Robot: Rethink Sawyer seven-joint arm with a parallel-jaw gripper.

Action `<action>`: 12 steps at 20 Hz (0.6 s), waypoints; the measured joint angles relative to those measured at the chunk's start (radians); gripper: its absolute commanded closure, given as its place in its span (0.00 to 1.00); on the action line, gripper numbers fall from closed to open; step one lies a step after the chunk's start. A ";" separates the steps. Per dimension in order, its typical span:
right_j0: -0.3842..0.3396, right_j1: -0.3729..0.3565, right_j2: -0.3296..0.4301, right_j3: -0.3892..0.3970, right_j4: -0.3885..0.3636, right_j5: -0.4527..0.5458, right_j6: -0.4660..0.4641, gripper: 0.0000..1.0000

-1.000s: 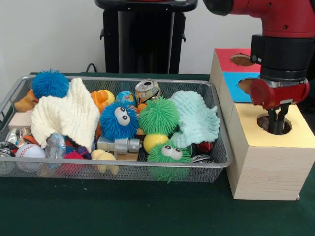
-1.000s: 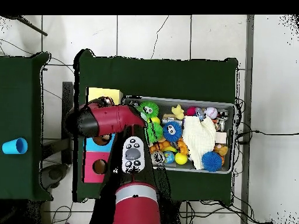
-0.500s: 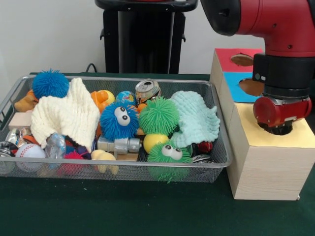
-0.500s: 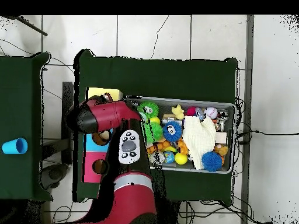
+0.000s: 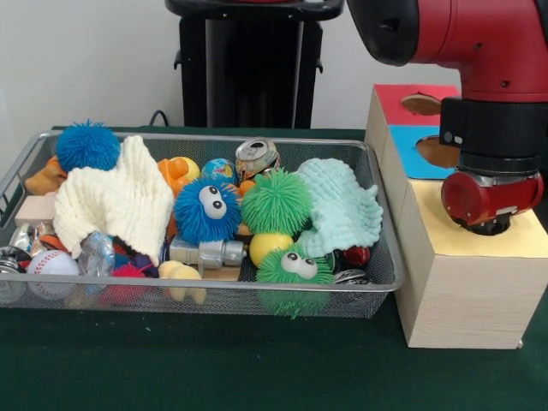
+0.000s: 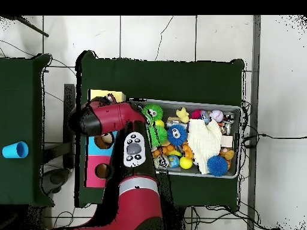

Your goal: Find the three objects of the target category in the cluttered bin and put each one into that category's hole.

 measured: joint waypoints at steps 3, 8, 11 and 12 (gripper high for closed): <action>-0.017 -0.026 0.019 0.025 0.000 0.015 0.000 1.00; -0.036 -0.141 0.039 0.087 0.008 0.138 0.000 1.00; -0.036 -0.185 0.039 0.095 0.013 0.193 0.000 1.00; -0.036 -0.207 0.040 0.097 0.015 0.220 0.000 1.00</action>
